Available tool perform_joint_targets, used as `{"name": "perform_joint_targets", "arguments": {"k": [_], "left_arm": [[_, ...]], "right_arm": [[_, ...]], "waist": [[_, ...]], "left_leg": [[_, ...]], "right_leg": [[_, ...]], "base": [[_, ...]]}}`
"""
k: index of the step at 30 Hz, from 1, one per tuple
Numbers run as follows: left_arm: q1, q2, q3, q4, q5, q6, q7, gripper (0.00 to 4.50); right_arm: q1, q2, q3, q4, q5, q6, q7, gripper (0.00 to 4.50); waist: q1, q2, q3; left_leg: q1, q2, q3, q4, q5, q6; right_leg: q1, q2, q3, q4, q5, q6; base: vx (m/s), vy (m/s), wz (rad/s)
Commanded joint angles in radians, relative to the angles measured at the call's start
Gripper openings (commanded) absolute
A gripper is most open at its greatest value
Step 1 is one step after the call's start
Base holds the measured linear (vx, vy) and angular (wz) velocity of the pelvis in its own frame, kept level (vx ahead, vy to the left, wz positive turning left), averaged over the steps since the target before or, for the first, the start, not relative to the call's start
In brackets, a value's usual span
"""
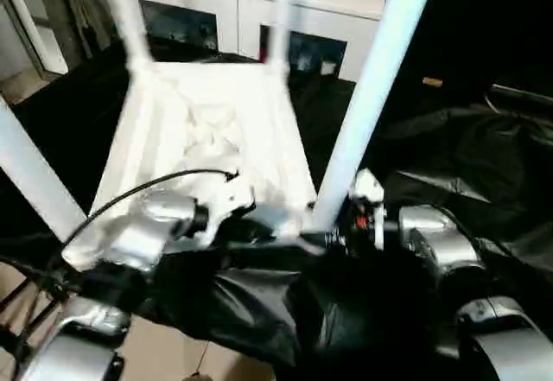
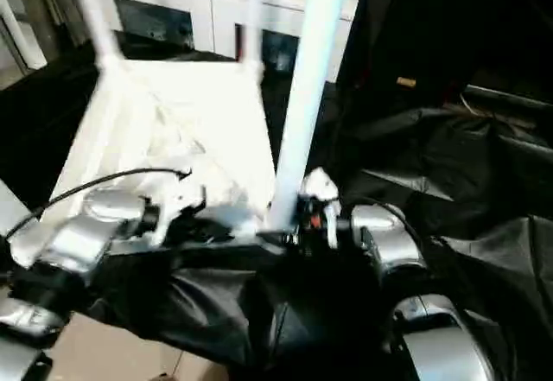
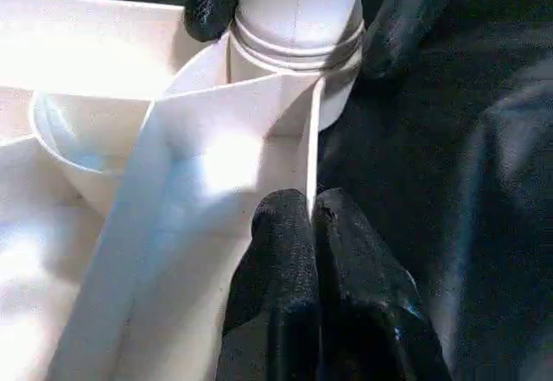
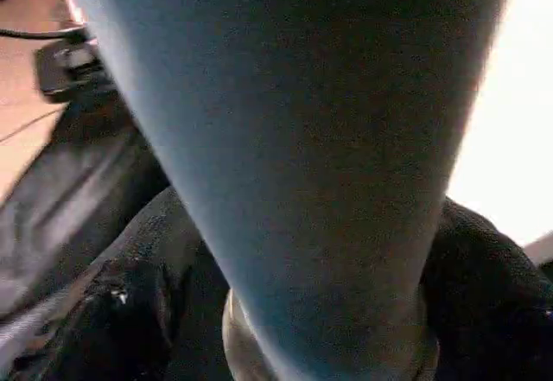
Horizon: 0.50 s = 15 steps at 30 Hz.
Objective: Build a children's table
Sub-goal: Rotate leg to tighten
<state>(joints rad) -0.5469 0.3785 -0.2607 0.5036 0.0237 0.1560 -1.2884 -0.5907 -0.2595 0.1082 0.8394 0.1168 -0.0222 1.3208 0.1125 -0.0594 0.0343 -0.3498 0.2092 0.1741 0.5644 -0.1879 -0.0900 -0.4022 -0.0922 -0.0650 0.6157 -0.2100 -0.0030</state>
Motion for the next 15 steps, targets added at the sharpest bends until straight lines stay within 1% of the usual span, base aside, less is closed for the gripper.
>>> {"name": "perform_joint_targets", "arguments": {"k": [1,3,6,7,8,11,15], "left_arm": [[0.010,-0.022,-0.033,-0.007,-0.016,-0.001,-0.018,0.00],[0.013,-0.019,-0.033,-0.012,-0.017,0.004,-0.027,0.00],[0.015,-0.014,-0.037,-0.016,-0.023,0.005,-0.032,0.00],[0.016,-0.014,-0.038,-0.017,-0.024,0.005,-0.032,0.00],[0.016,-0.015,-0.038,-0.017,-0.024,0.005,-0.031,0.00],[0.015,-0.023,-0.034,-0.011,-0.022,0.001,-0.017,0.00],[0.009,-0.048,-0.020,0.001,-0.016,0.008,0.032,0.00]], "right_arm": [[0.014,0.021,0.059,-0.013,-0.004,0.028,0.075,3.40],[0.017,0.019,0.065,-0.017,-0.001,0.039,0.090,3.19],[0.024,0.017,0.070,-0.029,0.007,0.056,0.103,3.04],[0.025,0.017,0.071,-0.030,0.007,0.058,0.105,2.92],[0.028,0.016,0.072,-0.035,0.009,0.065,0.107,2.73],[0.041,0.018,0.070,-0.051,0.007,0.079,0.107,2.68],[0.052,0.033,0.059,-0.040,-0.009,0.075,0.041,2.62]], "waist": [[0.003,0.002,-0.046],[0.004,0.000,-0.047],[0.007,-0.002,-0.049],[0.007,-0.002,-0.049],[0.008,-0.001,-0.049],[0.009,-0.002,-0.048],[0.011,-0.002,-0.047]], "left_leg": [[0.002,0.030,0.007,-0.059,-0.144,0.071],[0.003,0.030,0.007,-0.058,-0.128,0.069],[0.003,0.027,0.009,-0.053,-0.089,0.081],[0.002,0.026,0.009,-0.053,-0.086,0.083],[0.002,0.027,0.009,-0.053,-0.087,0.084],[0.001,0.026,0.008,-0.054,-0.098,0.080],[0.003,0.027,0.009,-0.055,-0.110,0.070]], "right_leg": [[0.053,-0.049,0.040,-0.057,-0.048,-0.270],[0.053,-0.049,0.040,-0.054,-0.027,-0.273],[0.054,-0.047,0.039,-0.048,0.030,-0.283],[0.054,-0.047,0.039,-0.048,0.036,-0.285],[0.055,-0.048,0.039,-0.048,0.035,-0.285],[0.056,-0.048,0.039,-0.050,0.013,-0.277],[0.054,-0.049,0.040,-0.053,-0.009,-0.271]], "base": [[0.000,0.000,0.00],[0.000,0.000,0.00],[0.000,0.000,0.00],[0.000,0.000,0.00],[0.000,0.000,0.00],[0.000,0.000,0.00],[0.000,0.000,0.00]]}}
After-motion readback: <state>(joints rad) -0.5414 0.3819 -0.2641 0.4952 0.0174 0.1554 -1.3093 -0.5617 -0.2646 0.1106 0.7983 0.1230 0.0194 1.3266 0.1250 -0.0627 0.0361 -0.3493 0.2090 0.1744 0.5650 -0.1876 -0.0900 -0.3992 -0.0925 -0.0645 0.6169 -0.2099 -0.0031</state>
